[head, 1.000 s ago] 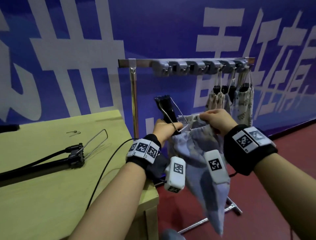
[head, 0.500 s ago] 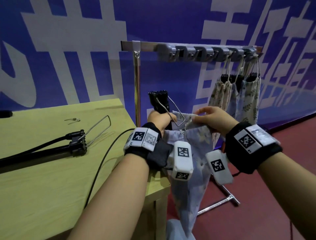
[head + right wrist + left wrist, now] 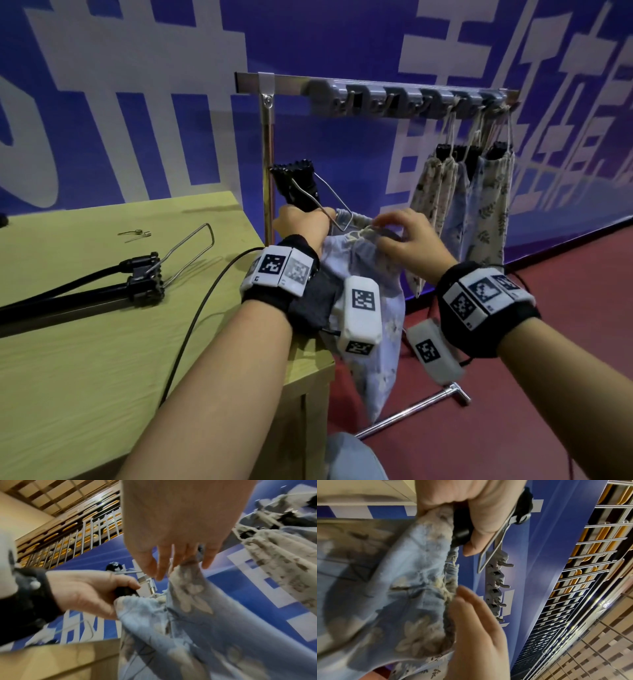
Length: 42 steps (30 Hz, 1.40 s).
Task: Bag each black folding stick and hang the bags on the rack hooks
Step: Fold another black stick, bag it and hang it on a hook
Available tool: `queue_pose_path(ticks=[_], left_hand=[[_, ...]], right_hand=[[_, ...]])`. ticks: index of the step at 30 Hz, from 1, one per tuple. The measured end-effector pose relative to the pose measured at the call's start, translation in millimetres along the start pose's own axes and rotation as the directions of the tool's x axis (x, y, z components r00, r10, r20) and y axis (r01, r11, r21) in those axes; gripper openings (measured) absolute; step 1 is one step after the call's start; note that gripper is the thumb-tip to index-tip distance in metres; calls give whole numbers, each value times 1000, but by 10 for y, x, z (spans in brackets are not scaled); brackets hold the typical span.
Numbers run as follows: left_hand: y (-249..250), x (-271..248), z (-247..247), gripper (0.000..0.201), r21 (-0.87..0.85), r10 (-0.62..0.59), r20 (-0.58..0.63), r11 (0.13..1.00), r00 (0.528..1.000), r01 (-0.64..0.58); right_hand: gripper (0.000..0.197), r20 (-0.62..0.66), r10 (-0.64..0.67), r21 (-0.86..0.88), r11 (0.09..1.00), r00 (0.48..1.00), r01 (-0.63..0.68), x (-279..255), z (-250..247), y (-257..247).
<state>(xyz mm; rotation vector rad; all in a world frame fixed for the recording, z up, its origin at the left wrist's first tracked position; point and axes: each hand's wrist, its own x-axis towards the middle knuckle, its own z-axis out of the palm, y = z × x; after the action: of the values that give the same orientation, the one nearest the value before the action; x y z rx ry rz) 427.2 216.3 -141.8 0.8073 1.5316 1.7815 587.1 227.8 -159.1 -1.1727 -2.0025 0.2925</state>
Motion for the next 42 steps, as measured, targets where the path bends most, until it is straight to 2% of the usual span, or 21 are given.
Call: queue_pose_path(ticks=[2,4,6,8,10,13,14,16,17,18,21,23,25,26,30,32,34,37,39,42], left_hand=[[-10,4,-11,39,-9,-50,9,999,999,51],[-28,15,-36,30,-27,-92,-6,995,996,92],[-20,16,-72,25,-24,-110,-18,994,994,109],[-9,-7,-72,28,-36,-114,-23,993,993,113],[-1,-35,-66,26,-49,-96,-16,994,995,95],[19,-51,-71,24,-80,-76,-29,994,997,74],[31,-37,-85,26,-85,-75,-47,994,996,71],[-37,67,-86,48,-89,-86,-74,993,994,80],[-138,191,-66,59,-94,-94,-85,992,992,86],[-234,304,-43,61,-70,-113,-82,992,990,107],[-171,200,-33,38,10,-93,-11,996,996,93],[-121,72,-26,40,45,-83,34,996,996,81],[-96,-4,4,44,56,-82,108,996,991,76],[-69,-42,16,39,81,-99,161,993,982,87],[110,-267,6,21,154,-195,386,977,902,145],[131,-300,-4,11,169,-242,423,968,873,187],[108,-253,-19,34,121,-240,398,970,886,208],[151,-268,-44,16,86,-259,425,965,868,246],[142,-243,-68,20,64,-286,432,956,856,287],[200,-256,-111,13,113,-309,502,950,808,292]], right_hand=[[19,62,-186,-34,982,981,188,-11,74,-143],[28,146,-247,-144,953,958,268,27,181,-238],[40,284,-142,-283,932,948,225,75,265,-310],[42,355,-66,-388,897,933,211,109,321,-366],[31,352,-59,-448,865,934,224,128,331,-393],[28,251,30,-477,874,968,97,109,263,-405],[28,210,60,-456,889,976,43,94,237,-404],[25,137,107,-364,930,985,-50,60,189,-434],[27,113,138,-303,948,984,-98,46,173,-467],[34,102,182,-236,959,978,-154,43,163,-504],[45,161,331,-9,943,930,-334,105,177,-583],[39,207,377,99,910,903,-403,150,218,-596],[35,185,370,74,918,910,-389,193,253,-562],[36,153,374,39,923,915,-383,212,264,-532],[39,42,425,46,903,904,-427,278,215,-297],[43,14,433,74,899,901,-432,278,205,-198],[44,-51,401,117,912,915,-393,265,220,-162],[41,-157,352,179,929,923,-324,273,231,-153],[40,-192,349,243,922,917,-300,303,212,-160],[38,-199,357,352,895,913,-273,351,160,-134]])
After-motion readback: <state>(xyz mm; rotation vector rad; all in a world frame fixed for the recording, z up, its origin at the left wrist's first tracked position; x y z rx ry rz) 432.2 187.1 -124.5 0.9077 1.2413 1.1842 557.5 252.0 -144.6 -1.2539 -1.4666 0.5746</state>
